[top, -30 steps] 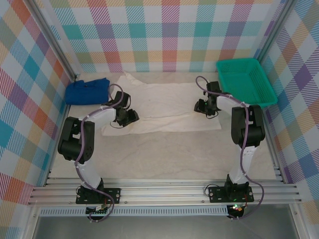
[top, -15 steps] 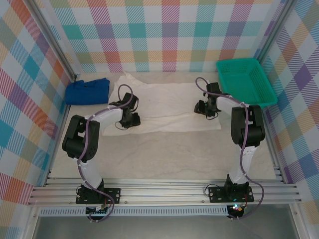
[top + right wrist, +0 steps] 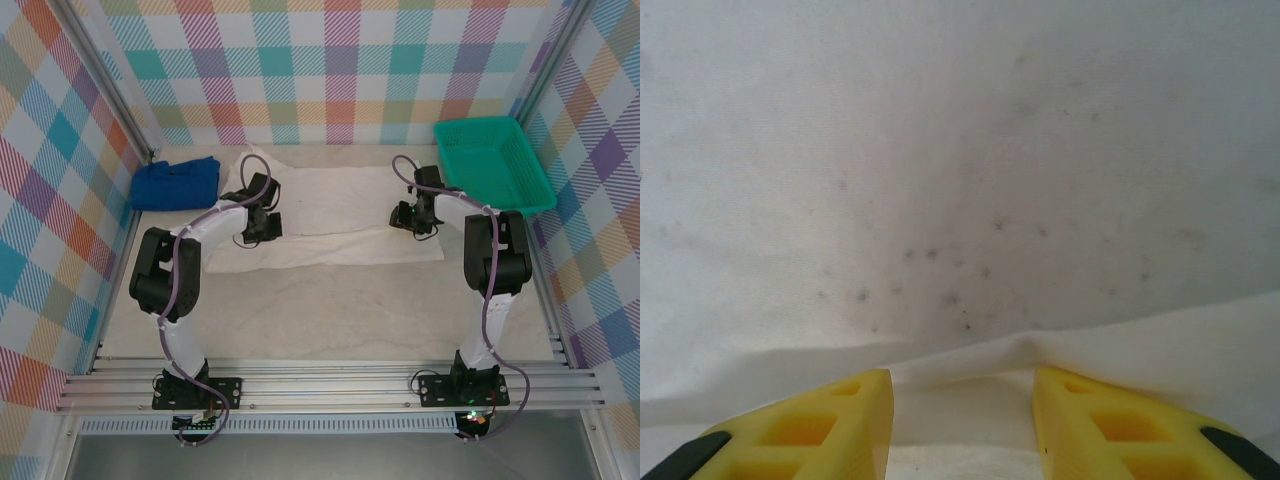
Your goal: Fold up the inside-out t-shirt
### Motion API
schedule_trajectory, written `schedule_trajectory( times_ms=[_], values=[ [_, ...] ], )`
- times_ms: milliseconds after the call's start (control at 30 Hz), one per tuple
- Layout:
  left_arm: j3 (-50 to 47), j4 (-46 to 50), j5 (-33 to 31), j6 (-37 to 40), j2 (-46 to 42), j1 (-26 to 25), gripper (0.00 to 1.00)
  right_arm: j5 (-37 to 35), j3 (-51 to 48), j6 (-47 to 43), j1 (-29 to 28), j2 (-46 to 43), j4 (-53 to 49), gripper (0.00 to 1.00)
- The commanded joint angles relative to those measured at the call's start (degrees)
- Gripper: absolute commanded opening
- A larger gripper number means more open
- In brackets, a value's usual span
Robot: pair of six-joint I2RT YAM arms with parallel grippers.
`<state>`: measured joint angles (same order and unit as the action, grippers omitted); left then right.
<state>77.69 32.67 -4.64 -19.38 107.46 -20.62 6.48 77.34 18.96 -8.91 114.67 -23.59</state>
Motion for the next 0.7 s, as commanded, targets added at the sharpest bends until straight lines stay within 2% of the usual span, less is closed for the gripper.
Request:
schedule_trajectory(
  times_ms=[0, 200, 233, 367, 433, 500, 567, 667],
  values=[
    [5.69, 2.11, -4.28, 4.04, 0.31, -0.37, 0.0, -0.5, -0.45, -1.02, 0.53, -3.46, -0.84, 0.41],
    [19.58, 3.81, -9.66, 10.62, 8.38, -0.3, 0.0, -0.5, -0.34, -1.29, 0.56, -4.72, -1.54, 0.42],
    [22.41, 4.34, -10.49, 11.24, 10.57, -0.29, 0.04, -0.52, -0.35, -1.32, 0.56, -4.84, -1.61, 0.42],
    [35.32, 8.04, -11.86, 13.11, 19.48, -0.3, 0.37, -0.43, -0.86, -1.36, 0.56, -5.64, -2.22, 0.42],
    [38.73, 9.63, -12.63, 13.64, 21.15, -0.21, 0.45, -0.55, -1.6, -1.46, 0.51, -6.34, -2.22, 0.42],
    [39.21, 10.52, -13.6, 13.61, 20.69, -0.05, 0.52, -1.04, -2.4, -1.56, 0.56, -7.04, -2.34, 0.42],
    [36.47, 11.01, -14.34, 12.51, 18.34, 0.11, 0.54, -1.71, -2.93, -1.48, 0.56, -7.32, -2.9, 0.42],
    [24.61, 8.46, -13.82, 9.1, 10.79, 0.06, 0.55, -2.73, -4.15, -0.48, 0.55, -7.35, -4.68, 0.42]
  ],
)
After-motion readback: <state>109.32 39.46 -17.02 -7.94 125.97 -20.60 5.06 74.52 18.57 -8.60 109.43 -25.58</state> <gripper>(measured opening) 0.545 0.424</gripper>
